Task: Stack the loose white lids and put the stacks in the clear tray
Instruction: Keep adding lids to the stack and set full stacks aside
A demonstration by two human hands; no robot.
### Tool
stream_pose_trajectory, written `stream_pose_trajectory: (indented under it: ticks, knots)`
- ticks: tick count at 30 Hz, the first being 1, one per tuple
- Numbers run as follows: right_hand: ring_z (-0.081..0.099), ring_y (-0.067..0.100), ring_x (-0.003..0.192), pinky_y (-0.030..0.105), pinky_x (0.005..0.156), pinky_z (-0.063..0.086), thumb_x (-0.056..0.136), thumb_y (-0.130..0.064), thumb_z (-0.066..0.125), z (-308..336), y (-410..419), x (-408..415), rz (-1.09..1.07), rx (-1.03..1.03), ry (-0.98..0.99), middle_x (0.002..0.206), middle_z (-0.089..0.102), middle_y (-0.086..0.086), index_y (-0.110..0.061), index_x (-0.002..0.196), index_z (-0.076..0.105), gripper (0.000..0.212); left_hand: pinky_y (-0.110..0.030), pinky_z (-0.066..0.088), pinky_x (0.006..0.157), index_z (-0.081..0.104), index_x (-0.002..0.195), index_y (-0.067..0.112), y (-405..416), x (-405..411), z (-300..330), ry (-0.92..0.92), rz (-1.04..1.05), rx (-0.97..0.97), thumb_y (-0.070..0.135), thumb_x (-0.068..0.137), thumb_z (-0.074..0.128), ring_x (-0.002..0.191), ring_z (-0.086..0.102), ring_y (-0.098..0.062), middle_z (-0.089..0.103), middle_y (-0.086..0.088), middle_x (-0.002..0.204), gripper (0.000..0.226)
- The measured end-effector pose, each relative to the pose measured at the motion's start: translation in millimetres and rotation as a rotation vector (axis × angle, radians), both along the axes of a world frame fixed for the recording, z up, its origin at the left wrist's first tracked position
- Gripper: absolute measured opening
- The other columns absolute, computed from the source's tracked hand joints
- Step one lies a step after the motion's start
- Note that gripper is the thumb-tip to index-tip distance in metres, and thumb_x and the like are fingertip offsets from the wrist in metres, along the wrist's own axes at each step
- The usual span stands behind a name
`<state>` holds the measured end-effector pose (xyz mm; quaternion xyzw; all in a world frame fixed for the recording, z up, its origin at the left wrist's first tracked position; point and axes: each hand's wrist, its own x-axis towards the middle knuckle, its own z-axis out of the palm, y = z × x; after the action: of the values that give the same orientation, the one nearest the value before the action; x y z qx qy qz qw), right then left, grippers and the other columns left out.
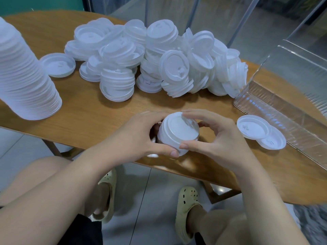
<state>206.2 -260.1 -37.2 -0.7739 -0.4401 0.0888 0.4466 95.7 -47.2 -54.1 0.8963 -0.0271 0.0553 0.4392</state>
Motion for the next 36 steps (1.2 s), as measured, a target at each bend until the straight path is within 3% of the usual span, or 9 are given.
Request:
stream_pose_trajectory:
  ticks: [4,7,12,19,24,25,28,32,36]
  knots:
    - [0.059,0.01,0.13,0.021,0.098,0.046,0.068,-0.049,0.086,1.6,-0.2,-2.8,0.011,-0.017,0.027,0.132,0.067,-0.017,-0.025,0.124,0.072,0.063,-0.006,0.037,0.089,0.061,0.136,0.042,-0.4,0.2,2.3,-0.016,-0.01,-0.009,0.05,0.066,0.092,0.11,0.056,0.008,0.068,0.027,0.118,0.077]
    - [0.058,0.015,0.132,0.028,0.1,0.048,0.077,-0.048,0.081,2.5,0.2,-2.9,-0.006,-0.012,0.026,0.133,0.066,-0.012,-0.024,0.123,0.073,0.053,-0.012,0.04,0.093,0.06,0.137,0.044,-0.3,-0.1,1.8,0.0,-0.005,-0.006,0.052,0.066,0.092,0.111,0.056,0.002,0.068,0.027,0.119,0.078]
    - [0.06,0.014,0.128,0.022,0.095,0.049,0.078,-0.047,0.081,0.5,2.8,-4.4,-0.022,-0.024,0.012,0.127,0.068,-0.016,-0.024,0.124,0.072,0.052,-0.017,0.043,0.095,0.053,0.135,0.055,-0.1,-0.8,0.1,0.02,0.015,-0.018,0.053,0.062,0.093,0.112,0.056,-0.002,0.066,0.026,0.118,0.084]
    - [0.059,0.014,0.128,0.032,0.097,0.051,0.081,-0.049,0.077,-1.0,0.0,-7.6,-0.067,-0.017,-0.015,0.128,0.067,-0.018,-0.027,0.123,0.07,0.048,-0.02,0.044,0.097,0.05,0.139,0.057,0.1,-2.3,1.3,0.035,0.014,-0.038,0.057,0.063,0.091,0.115,0.056,-0.005,0.066,0.022,0.119,0.086]
    - [0.055,-0.004,0.122,0.017,0.102,0.04,0.086,-0.035,0.079,3.6,-37.2,14.3,-0.442,0.092,-0.251,0.122,0.063,-0.007,-0.019,0.115,0.071,0.034,-0.015,0.046,0.093,0.054,0.137,0.05,-5.6,2.0,2.8,0.05,0.003,-0.069,0.052,0.066,0.092,0.113,0.06,0.0,0.066,0.027,0.121,0.081]
    - [0.054,-0.006,0.118,0.019,0.103,0.04,0.083,-0.033,0.08,3.4,-49.2,22.6,-0.521,0.065,-0.292,0.119,0.062,-0.007,-0.019,0.114,0.072,0.034,-0.009,0.044,0.09,0.055,0.136,0.048,-8.2,3.6,3.0,0.044,-0.003,-0.087,0.049,0.066,0.092,0.113,0.06,0.004,0.065,0.031,0.121,0.079]
    - [0.056,0.014,0.122,0.044,0.111,0.04,0.076,-0.042,0.082,-2.3,-80.1,42.7,-0.675,-0.171,-0.355,0.121,0.06,-0.012,-0.022,0.115,0.073,0.044,-0.001,0.038,0.089,0.056,0.13,0.051,-18.5,11.6,5.2,0.016,-0.023,-0.092,0.05,0.066,0.092,0.115,0.056,0.013,0.062,0.036,0.121,0.073]
    - [0.049,0.017,0.132,0.033,0.108,0.027,0.077,-0.039,0.087,-6.1,-95.0,51.1,-0.759,-0.378,-0.282,0.134,0.061,-0.009,-0.023,0.121,0.072,0.049,-0.012,0.041,0.095,0.054,0.121,0.06,-27.0,21.8,7.2,-0.018,-0.056,-0.076,0.055,0.066,0.09,0.118,0.055,0.008,0.062,0.034,0.122,0.066]
    - [0.057,0.02,0.121,0.047,0.109,0.04,0.078,-0.035,0.087,-4.6,-88.2,49.0,-0.741,-0.367,-0.254,0.121,0.068,-0.005,-0.021,0.109,0.075,0.037,-0.005,0.037,0.091,0.051,0.116,0.065,-29.7,25.7,7.8,-0.02,-0.06,-0.075,0.058,0.063,0.088,0.117,0.054,0.011,0.059,0.039,0.122,0.065]
